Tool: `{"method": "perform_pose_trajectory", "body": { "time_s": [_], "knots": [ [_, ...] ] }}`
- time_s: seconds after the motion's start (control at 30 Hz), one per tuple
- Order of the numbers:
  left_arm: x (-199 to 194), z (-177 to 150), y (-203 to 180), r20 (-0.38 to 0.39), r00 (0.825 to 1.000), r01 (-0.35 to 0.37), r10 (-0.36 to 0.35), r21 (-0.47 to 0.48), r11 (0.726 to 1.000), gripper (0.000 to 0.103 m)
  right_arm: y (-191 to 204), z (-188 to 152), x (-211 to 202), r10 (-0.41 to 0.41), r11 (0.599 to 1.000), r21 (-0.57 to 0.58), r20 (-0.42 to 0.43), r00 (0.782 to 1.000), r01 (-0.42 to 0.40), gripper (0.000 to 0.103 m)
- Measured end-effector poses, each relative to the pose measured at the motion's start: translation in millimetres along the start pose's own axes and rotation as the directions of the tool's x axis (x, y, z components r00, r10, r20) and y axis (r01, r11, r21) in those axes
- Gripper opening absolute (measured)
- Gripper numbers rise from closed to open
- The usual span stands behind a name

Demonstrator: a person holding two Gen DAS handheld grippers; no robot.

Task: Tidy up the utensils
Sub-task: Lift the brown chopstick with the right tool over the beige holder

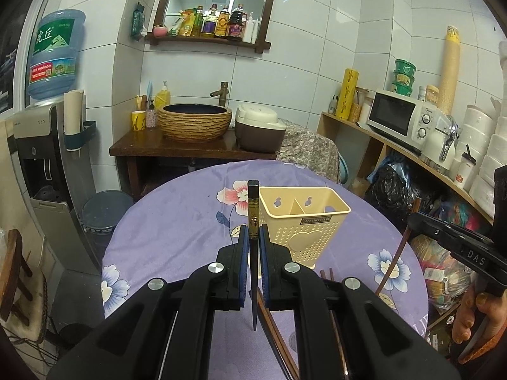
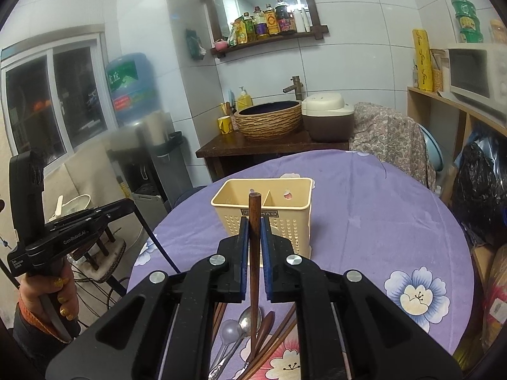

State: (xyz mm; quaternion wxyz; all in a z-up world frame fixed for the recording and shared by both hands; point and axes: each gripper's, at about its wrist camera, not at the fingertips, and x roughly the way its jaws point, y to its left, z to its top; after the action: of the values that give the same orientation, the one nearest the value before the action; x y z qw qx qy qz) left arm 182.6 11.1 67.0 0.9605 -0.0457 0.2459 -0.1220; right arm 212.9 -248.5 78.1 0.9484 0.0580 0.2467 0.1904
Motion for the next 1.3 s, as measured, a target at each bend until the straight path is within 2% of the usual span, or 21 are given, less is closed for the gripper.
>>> {"method": "perform_pose_trajectory", "body": {
  "time_s": [0.33, 0.43, 0.53, 0.67, 0.8, 0.97, 1.1, 1.3],
  "knots": [
    [-9.0, 10.8, 2.7, 0.017, 1.0, 0.016, -0.016, 0.002, 1.0, 0.008, -5.0, 7.1, -4.5, 0.033, 0.999, 0.006, -0.003, 0.999, -0.033, 0.008],
    [-14.7, 25.1, 1.1, 0.031, 0.999, 0.023, -0.024, 0.015, 1.0, 0.008, -6.9, 18.5, -5.8, 0.043, 0.999, 0.003, -0.003, 0.999, -0.043, 0.008],
    [-21.4, 44.4, -2.2, 0.053, 0.998, 0.033, -0.034, 0.027, 0.999, 0.008, -6.3, 41.8, -10.6, 0.061, 0.998, -0.007, 0.011, 0.998, -0.061, 0.008],
    [-29.8, 86.9, -14.2, 0.1, 0.993, 0.051, -0.055, 0.044, 0.998, 0.008, -1.9, 83.9, -18.1, 0.069, 0.997, -0.024, 0.05, 0.996, -0.068, 0.008],
    [-31.6, 128.8, -32.7, 0.164, 0.984, 0.055, -0.064, 0.059, 0.997, 0.008, 2.2, 136.7, -30.1, 0.042, 0.999, -0.035, 0.134, 0.99, -0.037, 0.008],
    [-7.9, 153.8, -54.7, 0.211, 0.977, 0.014, -0.03, 0.076, 0.997, 0.008, 3.4, 172.4, -28.0, -0.034, 0.998, -0.051, 0.207, 0.978, 0.046, 0.008],
    [31.2, 141.9, -59.2, 0.162, 0.987, -0.016, 0.003, 0.074, 0.997, 0.008, -3.8, 163.3, -3.0, -0.076, 0.995, -0.048, 0.186, 0.98, 0.086, 0.008],
    [76.7, 101.5, -40.2, 0.045, 0.999, 0.0, -0.001, 0.012, 1.0, 0.008, -25.2, 121.1, 47.0, -0.1, 0.995, -0.018, 0.096, 0.99, 0.102, 0.008]
  ]
}}
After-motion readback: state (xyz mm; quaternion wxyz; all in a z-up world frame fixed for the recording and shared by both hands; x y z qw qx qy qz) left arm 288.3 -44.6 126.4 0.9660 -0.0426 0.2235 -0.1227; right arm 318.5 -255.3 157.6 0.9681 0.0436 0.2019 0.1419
